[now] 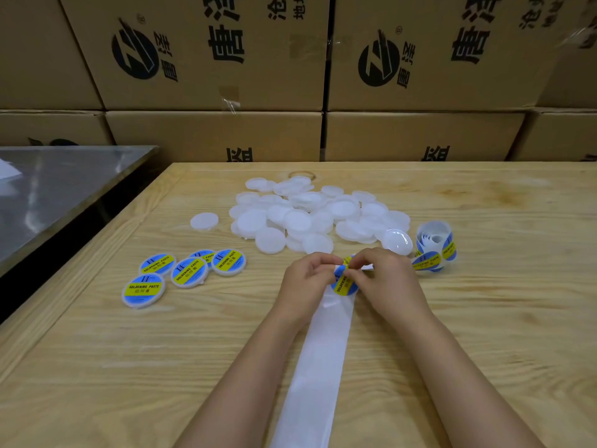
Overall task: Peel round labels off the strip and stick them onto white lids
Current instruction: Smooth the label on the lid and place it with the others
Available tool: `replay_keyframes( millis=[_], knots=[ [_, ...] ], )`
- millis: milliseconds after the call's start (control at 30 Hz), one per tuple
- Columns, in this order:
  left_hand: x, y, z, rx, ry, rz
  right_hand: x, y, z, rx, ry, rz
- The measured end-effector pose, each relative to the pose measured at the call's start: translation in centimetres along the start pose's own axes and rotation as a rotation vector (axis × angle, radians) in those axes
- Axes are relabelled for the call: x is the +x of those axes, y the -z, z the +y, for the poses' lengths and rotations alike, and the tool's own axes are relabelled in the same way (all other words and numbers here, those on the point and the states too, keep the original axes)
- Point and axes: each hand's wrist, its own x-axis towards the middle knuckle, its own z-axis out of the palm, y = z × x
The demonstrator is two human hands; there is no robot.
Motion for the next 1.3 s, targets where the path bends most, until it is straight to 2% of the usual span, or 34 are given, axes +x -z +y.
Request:
replay_keyframes(
  millis=[100,233,467,633,767,867,967,1033,1167,1300],
  knots=[
    [-0.1,0.0,0.0,-0.006,0.003,-0.008,0.1,0.1,0.2,0.103,-0.058,-0.025],
    [0.0,0.0,-0.1,0.054,-0.036,-0.003,0.1,0.2,0.2,0.072,-0.052,-0.070],
    [0.4,-0.1,-0.4,0.186,0.015,0.113,0.0,0.7,0.0,0.141,-0.123,-0.069],
    [0.4,0.2,-0.4,0.221,-0.029,0.127,-0.1,1.9,-0.3,0.365,-0.184,-0.192],
    [0.4,0.0,-0.5,0.252,-0.040,0.106,0.4,2.4,-0.9,0.706,-0.294,-0.052],
    [0.2,-0.1,-0.6,0.384,-0.115,0.073,0.7,2.4,-1.0,0.926,-0.303,0.086],
    [-0.2,-0.5,-0.6,0.675,-0.230,-0.034,0.6,1.6,-1.6,1.185,-0.316,0.113],
    [-0.3,-0.7,-0.7,0.877,-0.302,-0.041,0.4,0.5,-2.1,1.226,-0.364,0.104],
    [0.2,0.0,-0.9,1.000,-0.377,0.156,0.2,-1.3,-2.4,1.208,-0.473,0.111],
    [0.7,0.3,-1.7,1.168,-0.364,0.147,0.4,-1.4,-1.6,1.138,-0.487,0.172]
  ],
)
